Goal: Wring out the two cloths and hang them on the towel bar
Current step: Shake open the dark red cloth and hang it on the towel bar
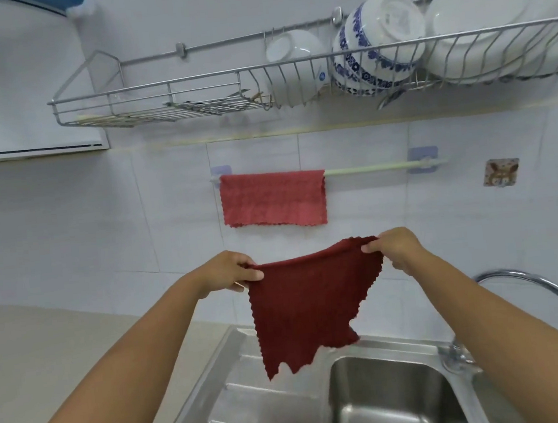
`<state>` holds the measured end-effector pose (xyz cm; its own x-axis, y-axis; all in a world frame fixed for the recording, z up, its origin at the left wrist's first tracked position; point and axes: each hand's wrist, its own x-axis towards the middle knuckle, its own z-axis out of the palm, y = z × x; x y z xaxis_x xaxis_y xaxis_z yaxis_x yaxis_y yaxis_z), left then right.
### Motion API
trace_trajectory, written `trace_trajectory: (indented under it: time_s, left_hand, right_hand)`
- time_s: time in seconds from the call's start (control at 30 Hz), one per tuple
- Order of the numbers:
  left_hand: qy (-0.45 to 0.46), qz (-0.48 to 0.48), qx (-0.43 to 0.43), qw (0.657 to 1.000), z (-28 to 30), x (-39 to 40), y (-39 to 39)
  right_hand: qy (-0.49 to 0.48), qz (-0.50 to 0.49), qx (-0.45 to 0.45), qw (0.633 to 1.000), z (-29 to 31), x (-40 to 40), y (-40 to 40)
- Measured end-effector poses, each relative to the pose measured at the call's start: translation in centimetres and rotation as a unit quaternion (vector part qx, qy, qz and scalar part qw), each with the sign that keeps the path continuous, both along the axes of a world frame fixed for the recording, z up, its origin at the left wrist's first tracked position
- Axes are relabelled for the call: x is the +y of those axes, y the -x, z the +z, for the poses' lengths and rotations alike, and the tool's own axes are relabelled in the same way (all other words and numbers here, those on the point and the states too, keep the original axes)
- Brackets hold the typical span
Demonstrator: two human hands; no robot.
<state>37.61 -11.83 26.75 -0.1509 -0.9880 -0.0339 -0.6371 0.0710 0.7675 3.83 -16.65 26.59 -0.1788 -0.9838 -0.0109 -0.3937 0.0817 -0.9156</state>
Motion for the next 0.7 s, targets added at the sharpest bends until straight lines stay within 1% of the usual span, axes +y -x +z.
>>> trace_trajectory:
  time_s: [0.1, 0.17, 0.23, 0.3, 0.4, 0.47, 0.5, 0.53, 0.57, 0.63, 0.7]
  left_hand:
    - [0.053, 0.029, -0.024, 0.998, 1.5, -1.6, 1.8]
    - [0.090, 0.062, -0.017, 0.994, 2.7, -3.2, 3.5]
    - [0.110, 0.095, 0.034, 0.989, 4.1, -4.6, 5.4]
    - [0.123, 0.117, 0.097, 0.981, 5.8, -6.4, 7.5]
    - [0.122, 0.134, 0.196, 0.964, 8.2, -8.7, 10.7]
    - [0.083, 0.127, 0.290, 0.945, 9.8, -10.0, 12.5]
    - [0.059, 0.115, 0.348, 0.928, 10.5, -10.8, 13.4]
    - [0.045, 0.105, 0.398, 0.910, 11.3, -11.6, 14.3]
    - [0.042, 0.100, 0.434, 0.894, 11.9, -12.3, 15.0]
    - [0.069, 0.099, 0.468, 0.875, 12.9, -14.2, 16.4]
    - [0.114, 0.111, 0.454, 0.877, 13.4, -16.0, 17.3]
  right_hand:
    - [-0.031, -0.014, -0.168, 0.985, 2.1, -0.6, 1.3]
    - [-0.021, -0.016, -0.248, 0.968, 3.4, -1.2, 2.1]
    - [0.003, -0.028, -0.287, 0.958, 4.6, -2.0, 2.9]
    - [0.048, -0.045, -0.314, 0.947, 6.0, -3.1, 3.9]
    - [0.123, -0.064, -0.304, 0.942, 8.2, -4.5, 5.4]
    - [0.167, -0.067, -0.254, 0.950, 9.6, -5.2, 6.1]
    - [0.197, -0.069, -0.191, 0.959, 10.2, -5.5, 6.3]
    - [0.231, -0.071, -0.100, 0.965, 10.6, -5.9, 6.5]
    - [0.262, -0.070, -0.002, 0.962, 10.9, -6.3, 6.6]
    - [0.299, -0.075, 0.180, 0.934, 11.0, -7.3, 6.9]
    - [0.308, -0.095, 0.306, 0.895, 11.0, -8.6, 7.3]
